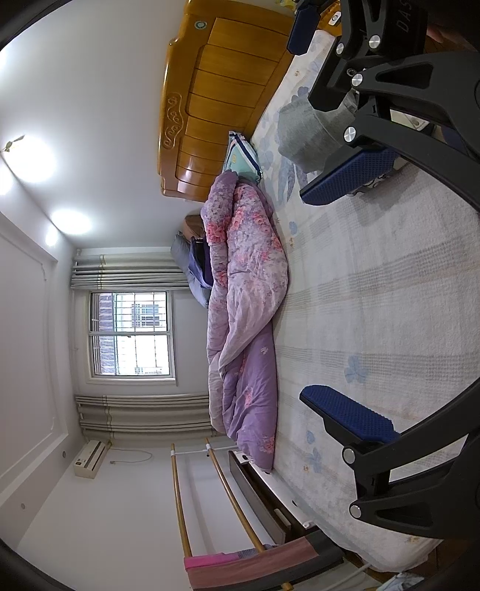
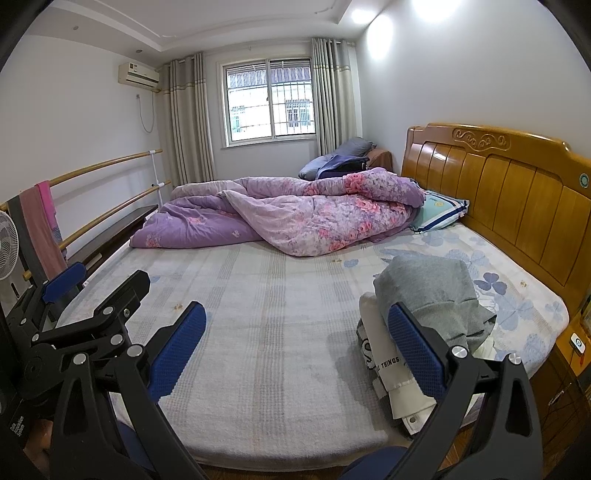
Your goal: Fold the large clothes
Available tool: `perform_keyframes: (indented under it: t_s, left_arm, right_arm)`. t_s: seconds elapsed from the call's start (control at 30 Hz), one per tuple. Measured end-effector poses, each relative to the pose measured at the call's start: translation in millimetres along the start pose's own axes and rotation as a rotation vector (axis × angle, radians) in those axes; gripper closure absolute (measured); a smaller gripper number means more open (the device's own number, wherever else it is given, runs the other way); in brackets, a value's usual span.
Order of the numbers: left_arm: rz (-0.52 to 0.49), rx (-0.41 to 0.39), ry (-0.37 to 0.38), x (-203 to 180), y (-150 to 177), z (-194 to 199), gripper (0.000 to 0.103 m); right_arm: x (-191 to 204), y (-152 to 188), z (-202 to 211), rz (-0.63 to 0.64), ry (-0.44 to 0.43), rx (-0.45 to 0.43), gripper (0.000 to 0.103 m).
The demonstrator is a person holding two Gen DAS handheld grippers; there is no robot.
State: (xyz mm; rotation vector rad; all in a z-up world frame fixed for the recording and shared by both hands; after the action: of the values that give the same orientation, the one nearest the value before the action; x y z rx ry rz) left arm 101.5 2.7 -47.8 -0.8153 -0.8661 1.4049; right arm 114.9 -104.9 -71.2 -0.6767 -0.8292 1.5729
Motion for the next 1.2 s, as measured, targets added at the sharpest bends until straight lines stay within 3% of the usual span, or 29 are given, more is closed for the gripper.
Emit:
perform_keyframes:
  t_s: [1.2]
  left_arm:
    - [-0.003, 0.014, 0.001, 6, 9, -3, 0.005]
  right_arm:
    - [2, 4, 1, -0.001, 0.011, 0.007, 0.008]
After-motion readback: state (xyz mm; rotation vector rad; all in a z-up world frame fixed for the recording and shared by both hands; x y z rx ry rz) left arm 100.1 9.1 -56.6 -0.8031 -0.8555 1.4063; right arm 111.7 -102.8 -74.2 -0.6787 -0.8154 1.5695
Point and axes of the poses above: each gripper's, at about its wrist camera, not at the fingertips, and z roughly against the way its jaws point, x to its left, y to its underside, the point moved 6 cm from there along -z, roughly the way its jaws point, and after that the axes turned 11 degrees about x, right-handed, at the moved point
